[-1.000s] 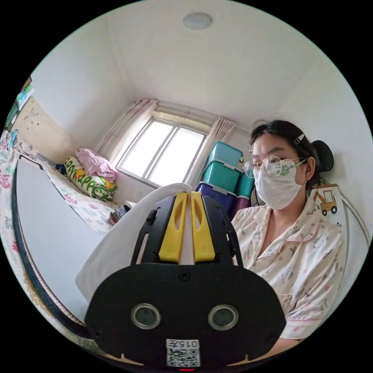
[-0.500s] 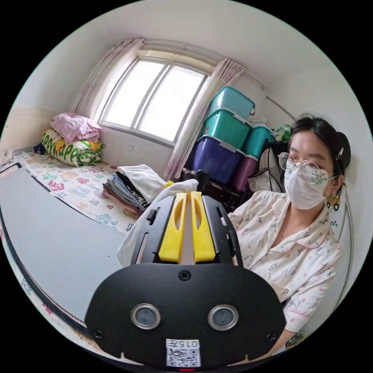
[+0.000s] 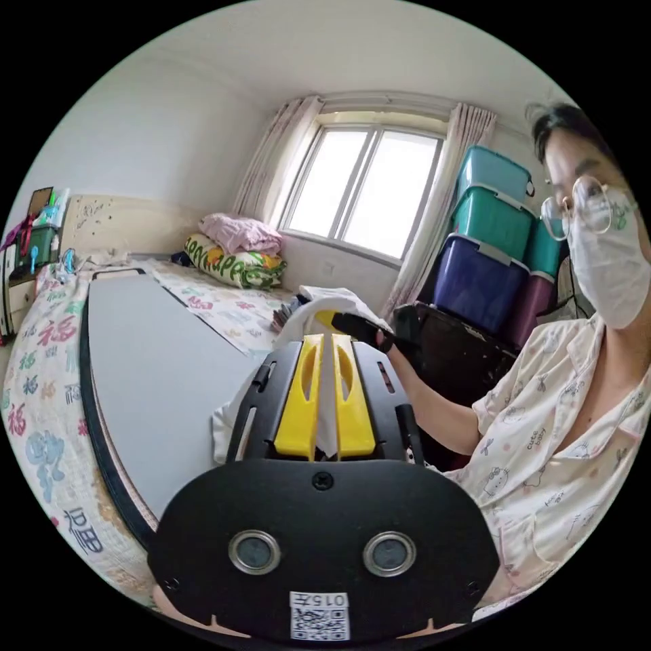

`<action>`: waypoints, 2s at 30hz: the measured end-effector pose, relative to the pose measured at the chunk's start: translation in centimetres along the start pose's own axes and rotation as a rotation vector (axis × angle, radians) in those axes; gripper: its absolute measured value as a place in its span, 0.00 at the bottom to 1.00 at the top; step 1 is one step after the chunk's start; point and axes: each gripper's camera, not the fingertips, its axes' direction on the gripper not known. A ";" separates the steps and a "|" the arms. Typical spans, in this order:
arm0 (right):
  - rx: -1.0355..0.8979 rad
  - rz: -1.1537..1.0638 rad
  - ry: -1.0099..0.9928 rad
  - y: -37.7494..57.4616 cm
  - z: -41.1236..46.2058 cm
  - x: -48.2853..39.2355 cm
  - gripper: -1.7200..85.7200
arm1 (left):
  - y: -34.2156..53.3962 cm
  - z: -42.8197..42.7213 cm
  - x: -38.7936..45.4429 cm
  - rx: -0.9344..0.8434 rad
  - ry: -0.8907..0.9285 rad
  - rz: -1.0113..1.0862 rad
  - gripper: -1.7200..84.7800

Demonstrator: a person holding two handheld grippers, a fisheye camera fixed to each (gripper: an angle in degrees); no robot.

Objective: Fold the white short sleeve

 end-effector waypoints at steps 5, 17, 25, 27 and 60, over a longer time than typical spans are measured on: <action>-0.133 -0.035 -0.120 0.8 3.3 -4.3 0.09 | 4.9 2.5 -0.4 -0.009 0.043 -0.144 0.13; -0.508 -0.348 -0.178 1.4 5.4 -17.7 0.14 | 8.2 -2.4 2.4 0.105 0.049 -0.105 0.18; -0.543 -0.440 -0.093 2.3 7.6 -25.1 0.13 | 9.0 -5.2 6.0 0.089 -0.025 -0.051 0.23; -0.548 -0.428 -0.129 2.0 7.8 -26.4 0.09 | 9.4 -6.2 6.0 0.103 -0.027 -0.088 0.23; -0.328 -0.233 -0.002 -6.9 6.9 -36.7 0.02 | 23.0 -24.7 10.9 0.190 -0.272 -0.392 0.03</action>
